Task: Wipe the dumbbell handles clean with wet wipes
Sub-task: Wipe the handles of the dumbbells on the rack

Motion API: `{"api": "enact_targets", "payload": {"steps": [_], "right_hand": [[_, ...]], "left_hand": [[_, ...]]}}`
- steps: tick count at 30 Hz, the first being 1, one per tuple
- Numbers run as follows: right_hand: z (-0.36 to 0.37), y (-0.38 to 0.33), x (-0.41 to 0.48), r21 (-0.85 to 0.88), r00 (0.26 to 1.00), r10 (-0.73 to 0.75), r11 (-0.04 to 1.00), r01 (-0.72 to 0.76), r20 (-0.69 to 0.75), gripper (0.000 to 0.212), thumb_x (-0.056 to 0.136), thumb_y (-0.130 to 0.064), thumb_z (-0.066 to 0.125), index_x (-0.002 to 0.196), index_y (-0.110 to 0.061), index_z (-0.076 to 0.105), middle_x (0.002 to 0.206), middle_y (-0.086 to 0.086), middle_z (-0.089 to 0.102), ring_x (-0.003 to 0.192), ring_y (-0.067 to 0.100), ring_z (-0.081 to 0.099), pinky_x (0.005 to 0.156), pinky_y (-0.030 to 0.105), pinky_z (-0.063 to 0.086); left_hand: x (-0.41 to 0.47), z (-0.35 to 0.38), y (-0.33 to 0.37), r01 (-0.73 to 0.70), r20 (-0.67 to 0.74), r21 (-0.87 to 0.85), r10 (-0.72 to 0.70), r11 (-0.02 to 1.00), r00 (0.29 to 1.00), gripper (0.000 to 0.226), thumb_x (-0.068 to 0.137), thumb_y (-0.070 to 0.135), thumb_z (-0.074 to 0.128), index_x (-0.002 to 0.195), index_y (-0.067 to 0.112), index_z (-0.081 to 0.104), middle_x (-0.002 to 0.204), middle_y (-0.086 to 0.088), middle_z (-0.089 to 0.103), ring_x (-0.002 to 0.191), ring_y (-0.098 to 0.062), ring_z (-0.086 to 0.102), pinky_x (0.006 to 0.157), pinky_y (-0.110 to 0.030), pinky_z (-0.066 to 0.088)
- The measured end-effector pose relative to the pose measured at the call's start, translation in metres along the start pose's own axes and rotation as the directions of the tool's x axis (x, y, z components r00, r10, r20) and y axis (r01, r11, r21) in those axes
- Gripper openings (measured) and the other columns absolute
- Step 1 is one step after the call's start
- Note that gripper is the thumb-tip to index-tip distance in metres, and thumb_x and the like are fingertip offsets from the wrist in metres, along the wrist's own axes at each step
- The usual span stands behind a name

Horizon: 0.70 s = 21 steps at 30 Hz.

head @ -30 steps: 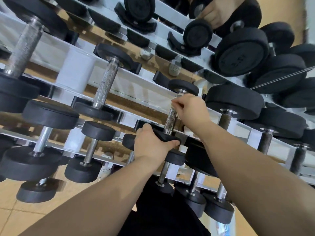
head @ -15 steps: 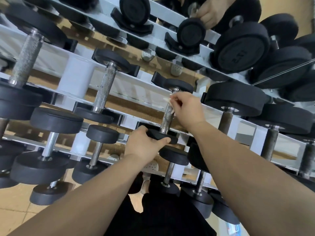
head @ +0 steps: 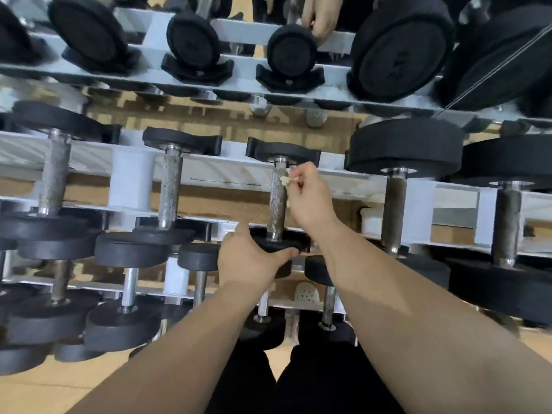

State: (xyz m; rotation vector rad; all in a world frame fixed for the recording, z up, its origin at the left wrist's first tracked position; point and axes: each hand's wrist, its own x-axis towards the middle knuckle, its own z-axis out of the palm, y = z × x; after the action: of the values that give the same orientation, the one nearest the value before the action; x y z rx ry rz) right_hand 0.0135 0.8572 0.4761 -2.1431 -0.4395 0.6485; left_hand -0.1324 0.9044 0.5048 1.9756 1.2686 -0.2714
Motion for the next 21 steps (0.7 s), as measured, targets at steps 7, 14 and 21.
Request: {"api": "enact_targets", "payload": {"steps": [7, 14, 21], "right_hand": [[0.024, 0.012, -0.039, 0.066, 0.996, -0.070, 0.996, 0.066, 0.055, 0.004, 0.098, -0.028, 0.058, 0.096, -0.026, 0.057, 0.090, -0.009, 0.059, 0.077, 0.003, 0.053, 0.067, 0.023, 0.039], [0.024, -0.010, 0.001, 0.159, 0.998, -0.031, 0.987, 0.038, -0.048, 0.002, 0.101, -0.025, 0.054, 0.099, -0.025, 0.052, 0.088, -0.007, 0.058, 0.076, 0.006, 0.052, 0.060, 0.015, 0.034], [0.011, 0.007, -0.038, -0.017, 0.977, -0.068, 0.997, 0.073, 0.201, 0.008, 0.100, -0.025, 0.055, 0.092, -0.025, 0.055, 0.088, -0.012, 0.056, 0.076, 0.002, 0.051, 0.061, 0.022, 0.037]], "left_hand": [[0.013, -0.031, -0.020, 0.079, 0.143, -0.222, -0.048, 0.972, 0.989, 0.107, 0.060, 0.044, 0.095, 0.151, 0.026, 0.041, 0.130, 0.004, 0.059, 0.111, -0.011, 0.056, 0.080, -0.021, 0.050], [0.018, -0.035, -0.025, 0.178, 0.228, -0.374, -0.096, 0.910, 0.969, 0.132, 0.034, 0.050, 0.099, 0.150, 0.040, 0.037, 0.122, -0.004, 0.064, 0.100, -0.021, 0.071, 0.076, -0.043, 0.063], [0.020, -0.036, -0.025, 0.156, 0.234, -0.369, -0.071, 0.916, 0.970, 0.136, 0.039, 0.051, 0.099, 0.155, 0.029, 0.032, 0.128, -0.003, 0.063, 0.105, -0.017, 0.066, 0.085, -0.040, 0.061]]}}
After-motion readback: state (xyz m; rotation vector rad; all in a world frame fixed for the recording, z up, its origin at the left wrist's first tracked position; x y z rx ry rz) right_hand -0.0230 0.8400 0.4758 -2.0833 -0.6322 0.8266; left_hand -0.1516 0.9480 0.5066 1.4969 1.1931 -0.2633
